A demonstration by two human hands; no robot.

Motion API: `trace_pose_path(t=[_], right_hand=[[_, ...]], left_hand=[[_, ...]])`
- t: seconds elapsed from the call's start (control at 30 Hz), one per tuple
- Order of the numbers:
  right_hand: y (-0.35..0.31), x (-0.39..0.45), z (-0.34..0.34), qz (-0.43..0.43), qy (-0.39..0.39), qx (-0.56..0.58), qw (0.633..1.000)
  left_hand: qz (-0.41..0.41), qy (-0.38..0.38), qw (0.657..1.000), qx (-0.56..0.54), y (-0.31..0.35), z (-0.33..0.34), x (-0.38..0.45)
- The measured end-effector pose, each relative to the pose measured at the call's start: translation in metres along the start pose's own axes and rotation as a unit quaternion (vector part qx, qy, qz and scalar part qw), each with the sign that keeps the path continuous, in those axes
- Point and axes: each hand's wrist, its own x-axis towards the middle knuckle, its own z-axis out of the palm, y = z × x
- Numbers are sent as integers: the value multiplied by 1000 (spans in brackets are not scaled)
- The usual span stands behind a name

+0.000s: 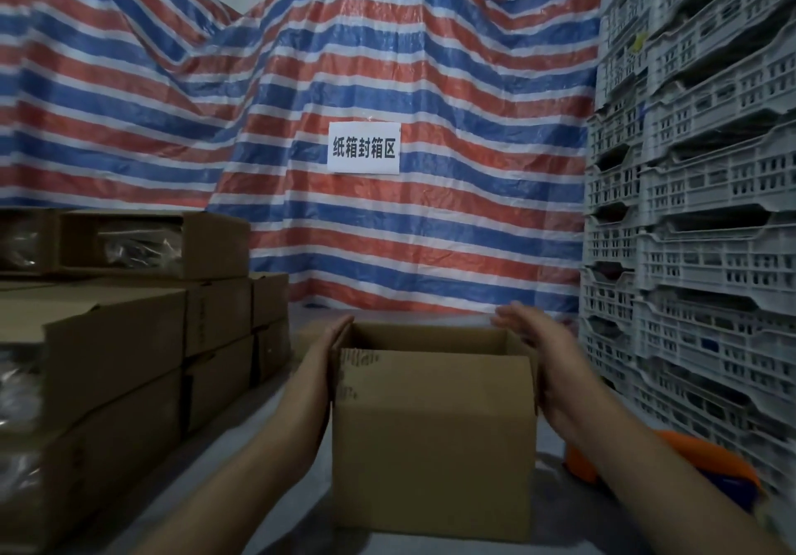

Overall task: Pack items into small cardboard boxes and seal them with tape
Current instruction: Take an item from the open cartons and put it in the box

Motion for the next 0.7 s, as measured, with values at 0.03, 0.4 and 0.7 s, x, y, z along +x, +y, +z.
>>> trace_pose_path(t=[0.03,0.4,0.7], right_hand=[[-3,1,-3,-75,26,-49,996],[-9,-6,6,-216,-35,-399,890],[-39,1,-4,-54,-159,-406,898]], left_hand=[[-7,-6,1000,2,0,-1,0],[24,16,999,20,-13,-10,4],[27,11,999,20,-13,-12,1]])
